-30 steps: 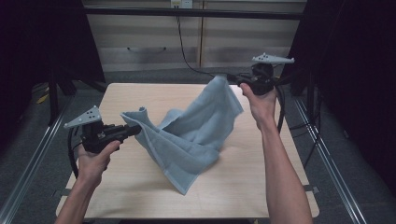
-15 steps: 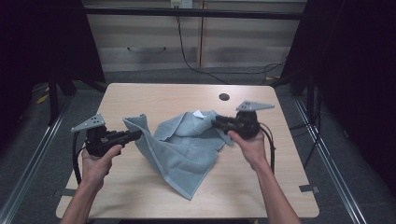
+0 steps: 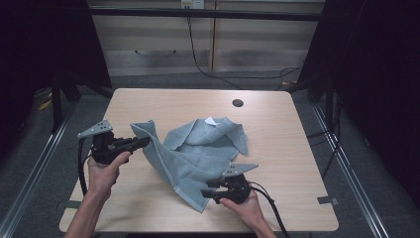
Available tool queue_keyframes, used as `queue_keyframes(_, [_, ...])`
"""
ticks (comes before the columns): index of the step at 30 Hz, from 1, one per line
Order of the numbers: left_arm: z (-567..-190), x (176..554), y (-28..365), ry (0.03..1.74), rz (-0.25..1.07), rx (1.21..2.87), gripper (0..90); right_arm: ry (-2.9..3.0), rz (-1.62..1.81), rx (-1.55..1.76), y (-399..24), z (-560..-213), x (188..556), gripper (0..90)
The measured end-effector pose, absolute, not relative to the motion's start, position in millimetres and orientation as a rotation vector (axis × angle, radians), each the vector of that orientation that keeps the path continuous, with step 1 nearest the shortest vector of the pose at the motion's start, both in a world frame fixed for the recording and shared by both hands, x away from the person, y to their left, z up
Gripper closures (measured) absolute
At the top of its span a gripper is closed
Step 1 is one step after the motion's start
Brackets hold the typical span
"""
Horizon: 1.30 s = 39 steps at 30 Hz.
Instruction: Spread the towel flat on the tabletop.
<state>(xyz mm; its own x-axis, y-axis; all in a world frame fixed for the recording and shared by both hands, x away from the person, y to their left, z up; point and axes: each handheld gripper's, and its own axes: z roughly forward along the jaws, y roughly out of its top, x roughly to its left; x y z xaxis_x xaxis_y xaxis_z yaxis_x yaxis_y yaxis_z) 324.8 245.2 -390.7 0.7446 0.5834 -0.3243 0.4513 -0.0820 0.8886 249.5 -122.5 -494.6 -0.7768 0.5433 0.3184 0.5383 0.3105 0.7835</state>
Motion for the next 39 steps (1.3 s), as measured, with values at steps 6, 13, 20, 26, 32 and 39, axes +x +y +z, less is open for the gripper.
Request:
queue_keyframes(6, [-393, 329, 244, 0.845, 0.132, 1.715, 81.4, 2.625, 1.479, 0.966, -102, -507, 246, 40.6])
queue_keyframes(13, [-394, 331, 244, 0.86, 0.123, 1.71, 80.8, 2.621, 1.243, 0.759, -81, -507, 232, 47.8])
queue_keyframes(20, [-393, 331, 247, 0.845, 0.13, 1.724, 77.3, 2.61, 1.257, 0.863, -95, -506, 245, 85.8])
queue_keyframes(26, [-389, 330, 254, 0.829, 0.141, 1.718, 75.9, 2.479, 1.451, 0.967, -126, -477, 251, 86.6])
queue_keyframes(32, [-376, 323, 254, 0.763, 0.141, 1.702, 74.4, 2.205, 1.616, 0.993, -184, -403, 255, 86.8])
queue_keyframes(39, [-353, 297, 246, 0.65, 0.144, 1.706, 79.9, 2.068, 1.679, 0.923, -213, -340, 245, 86.8])
